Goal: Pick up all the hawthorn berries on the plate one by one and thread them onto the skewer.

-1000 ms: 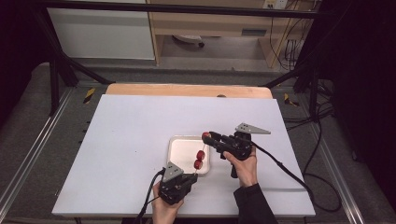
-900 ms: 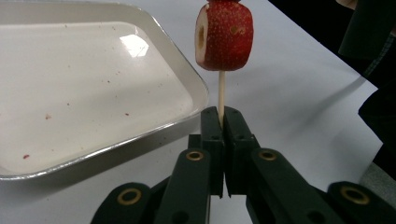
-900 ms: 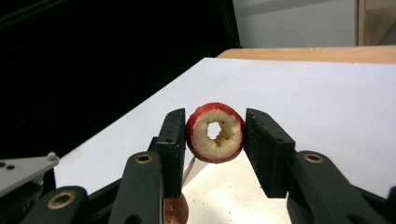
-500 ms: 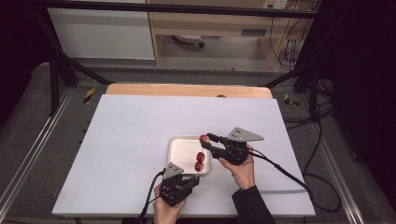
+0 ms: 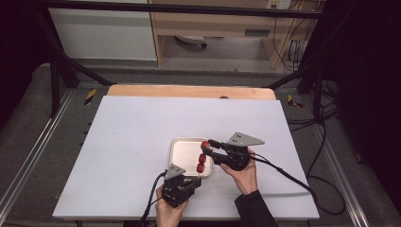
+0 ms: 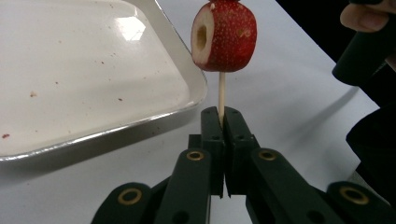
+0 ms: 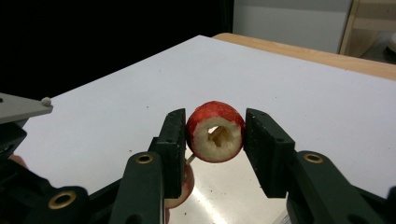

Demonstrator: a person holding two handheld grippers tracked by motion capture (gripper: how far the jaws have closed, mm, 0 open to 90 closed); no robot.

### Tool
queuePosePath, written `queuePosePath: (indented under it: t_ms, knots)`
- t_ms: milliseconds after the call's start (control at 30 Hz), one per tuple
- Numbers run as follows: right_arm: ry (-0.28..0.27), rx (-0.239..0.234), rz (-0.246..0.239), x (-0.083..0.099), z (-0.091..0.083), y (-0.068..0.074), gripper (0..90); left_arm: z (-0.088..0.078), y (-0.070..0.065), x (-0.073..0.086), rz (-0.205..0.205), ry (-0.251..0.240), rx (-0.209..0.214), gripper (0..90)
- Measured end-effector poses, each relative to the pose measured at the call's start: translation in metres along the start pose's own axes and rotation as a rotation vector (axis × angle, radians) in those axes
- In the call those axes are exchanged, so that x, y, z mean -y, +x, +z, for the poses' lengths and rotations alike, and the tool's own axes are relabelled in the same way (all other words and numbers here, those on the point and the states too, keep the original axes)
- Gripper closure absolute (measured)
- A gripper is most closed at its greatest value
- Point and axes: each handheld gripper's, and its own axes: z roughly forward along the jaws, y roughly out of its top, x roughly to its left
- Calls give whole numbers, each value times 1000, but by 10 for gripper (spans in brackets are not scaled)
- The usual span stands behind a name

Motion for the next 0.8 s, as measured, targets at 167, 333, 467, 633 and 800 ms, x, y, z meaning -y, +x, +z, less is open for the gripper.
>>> queuePosePath:
  t_ms: [167, 333, 467, 633, 800]
  knots:
    - [12, -17, 28, 1, 0, 2, 605, 3, 2, 0, 27, 0, -10, 883]
    - [26, -44, 58, -1, -1, 2, 602, 6, 1, 1, 62, -6, -13, 884]
    - [19, -55, 51, -4, -5, 0, 525, 3, 5, 1, 75, -22, -33, 884]
    - [43, -3, 32, -6, -10, -2, 369, -1, 12, 3, 97, -30, -46, 884]
    - [133, 38, 3, 2, -8, -6, 217, -5, 18, 3, 125, -30, -54, 884]
